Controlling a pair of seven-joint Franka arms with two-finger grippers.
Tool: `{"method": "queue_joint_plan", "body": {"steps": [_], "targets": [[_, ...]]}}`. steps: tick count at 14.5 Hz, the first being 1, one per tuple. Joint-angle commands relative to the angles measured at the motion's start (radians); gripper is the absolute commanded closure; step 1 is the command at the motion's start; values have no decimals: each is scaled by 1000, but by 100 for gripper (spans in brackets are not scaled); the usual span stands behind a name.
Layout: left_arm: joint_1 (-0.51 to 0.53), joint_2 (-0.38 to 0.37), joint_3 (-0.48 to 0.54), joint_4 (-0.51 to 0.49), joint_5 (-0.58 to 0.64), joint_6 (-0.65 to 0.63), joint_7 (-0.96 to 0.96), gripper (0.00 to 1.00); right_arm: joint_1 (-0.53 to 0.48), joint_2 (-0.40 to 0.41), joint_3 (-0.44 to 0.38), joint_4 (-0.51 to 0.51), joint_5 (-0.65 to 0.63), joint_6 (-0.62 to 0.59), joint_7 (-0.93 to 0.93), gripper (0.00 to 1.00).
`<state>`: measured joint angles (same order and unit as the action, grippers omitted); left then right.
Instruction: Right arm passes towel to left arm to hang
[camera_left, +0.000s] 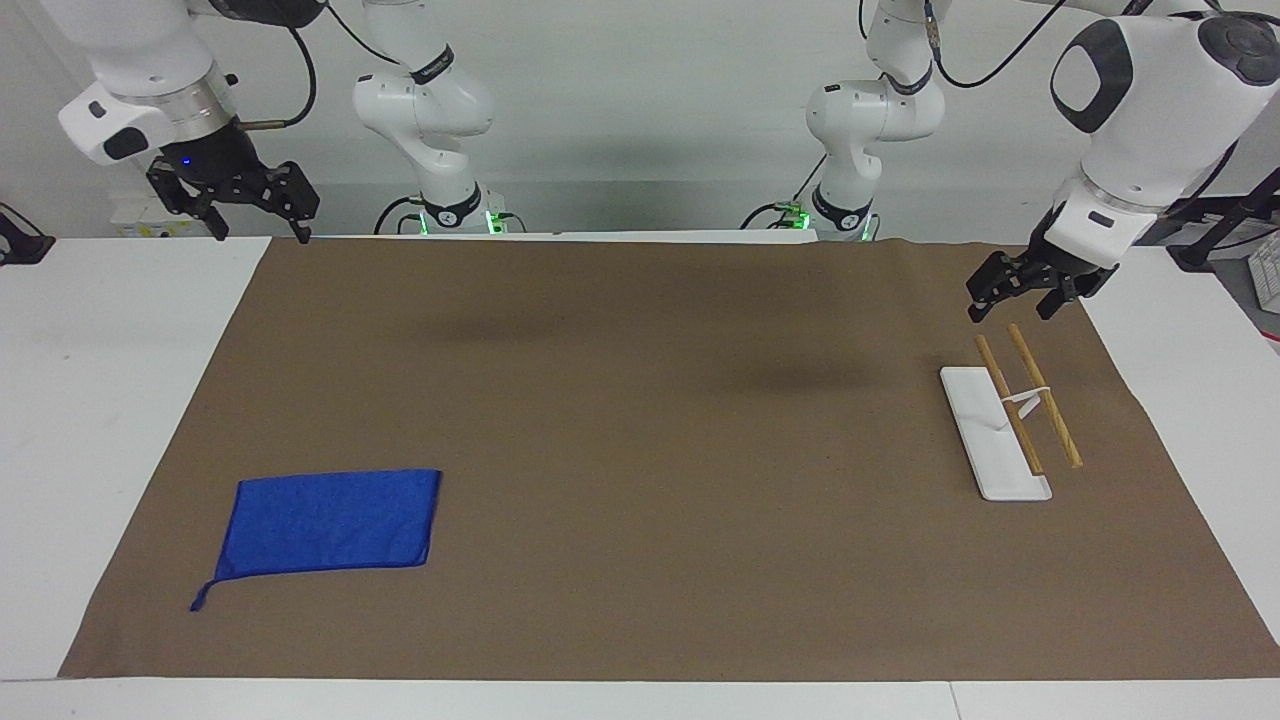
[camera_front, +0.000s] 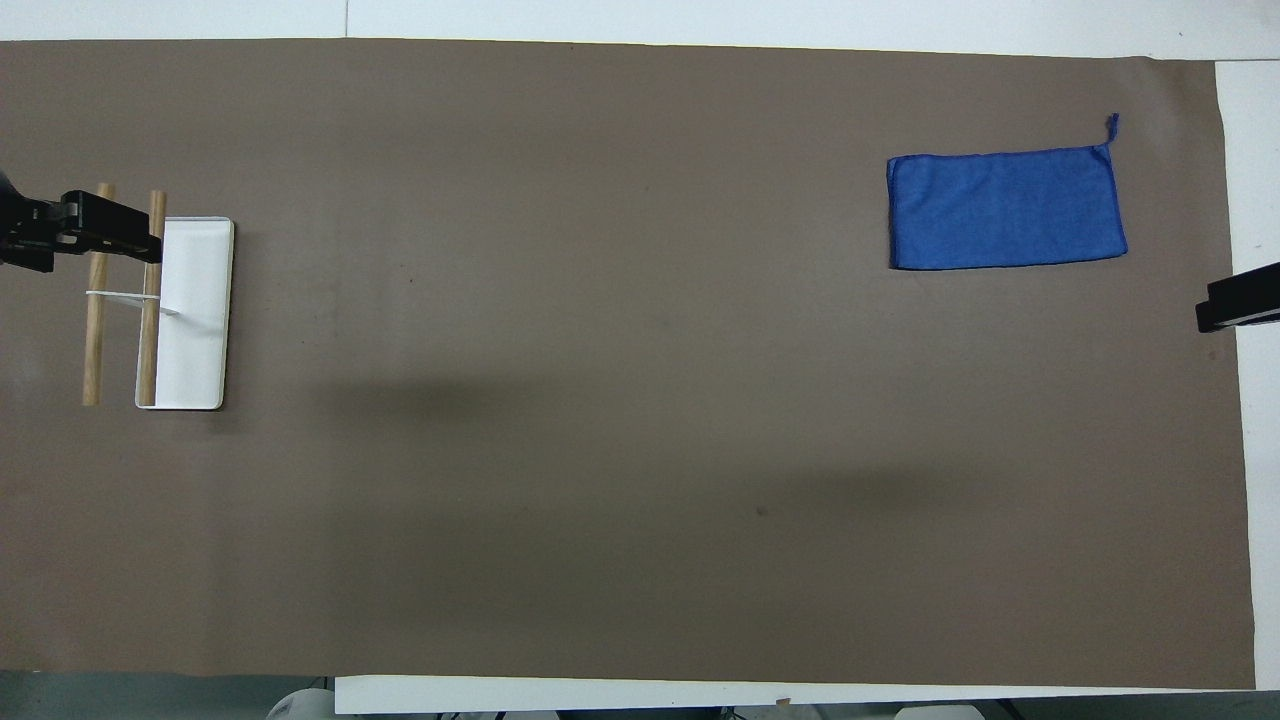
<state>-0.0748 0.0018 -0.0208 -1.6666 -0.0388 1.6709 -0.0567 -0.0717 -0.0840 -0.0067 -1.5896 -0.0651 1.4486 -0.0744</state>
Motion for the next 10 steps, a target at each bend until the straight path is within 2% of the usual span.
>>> {"method": "queue_joint_plan", "body": {"steps": [1, 10], "targets": [[-6, -6, 4, 1, 19, -20, 8, 1, -10, -11, 5, -10, 17, -10, -21, 0], [-7, -5, 9, 7, 19, -19, 8, 1, -10, -17, 16, -16, 21, -21, -53, 0]]}}
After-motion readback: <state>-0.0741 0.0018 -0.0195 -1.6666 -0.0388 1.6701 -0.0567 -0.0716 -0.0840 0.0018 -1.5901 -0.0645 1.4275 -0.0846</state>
